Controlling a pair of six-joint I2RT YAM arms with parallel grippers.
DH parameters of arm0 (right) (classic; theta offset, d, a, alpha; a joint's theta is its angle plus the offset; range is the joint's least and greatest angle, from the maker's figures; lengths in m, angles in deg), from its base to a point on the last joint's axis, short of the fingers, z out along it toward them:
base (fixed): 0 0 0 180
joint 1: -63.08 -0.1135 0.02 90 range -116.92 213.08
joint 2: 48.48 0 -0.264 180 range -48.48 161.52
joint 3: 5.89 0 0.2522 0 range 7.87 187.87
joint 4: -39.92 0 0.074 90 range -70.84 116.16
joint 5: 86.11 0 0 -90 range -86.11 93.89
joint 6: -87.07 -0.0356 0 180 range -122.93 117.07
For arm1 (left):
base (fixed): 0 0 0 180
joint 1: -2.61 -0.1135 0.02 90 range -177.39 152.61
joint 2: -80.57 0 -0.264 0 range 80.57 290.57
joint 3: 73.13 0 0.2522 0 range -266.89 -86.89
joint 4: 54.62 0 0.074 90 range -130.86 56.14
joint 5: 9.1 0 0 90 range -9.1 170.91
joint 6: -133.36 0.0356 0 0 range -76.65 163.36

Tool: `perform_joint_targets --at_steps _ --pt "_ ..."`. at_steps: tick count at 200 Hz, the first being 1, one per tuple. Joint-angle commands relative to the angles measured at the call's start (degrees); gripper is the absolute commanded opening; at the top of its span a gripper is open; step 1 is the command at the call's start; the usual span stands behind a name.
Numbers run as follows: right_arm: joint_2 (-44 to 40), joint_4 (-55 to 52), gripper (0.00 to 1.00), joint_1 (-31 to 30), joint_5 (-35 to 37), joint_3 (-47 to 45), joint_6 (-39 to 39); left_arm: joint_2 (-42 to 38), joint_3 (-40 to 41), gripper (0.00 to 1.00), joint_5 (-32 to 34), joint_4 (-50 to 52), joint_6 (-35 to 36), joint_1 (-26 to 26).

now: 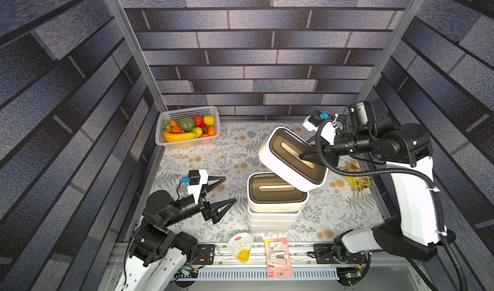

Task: Stack the tissue boxes
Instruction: Place the tissue box at the tissue box.

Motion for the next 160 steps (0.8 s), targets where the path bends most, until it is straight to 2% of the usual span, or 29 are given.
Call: perform_joint_targets --at_steps 1,65,117,160 --pt "0.85 -0.56 0.22 -0.9 -3.47 -0.55 1.94 -0.13 0.79 1.0 -4.78 -3.64 -1.43 -0.48" --pt "1.28 -2.16 0.24 -3.26 -1.48 -2.55 6.57 -0.48 0.85 1.0 -4.51 -3.35 -1.51 -0.53" --pt "5.6 -8.44 0.21 -3.48 -3.95 7.31 12.1 -0.48 0.92 1.0 -4.19 -3.13 -1.6 -0.53" --pt "6.8 -10.99 0.21 -4.15 -4.31 7.52 15.8 -0.35 1.03 1.0 -4.67 -3.6 -1.87 -0.48"
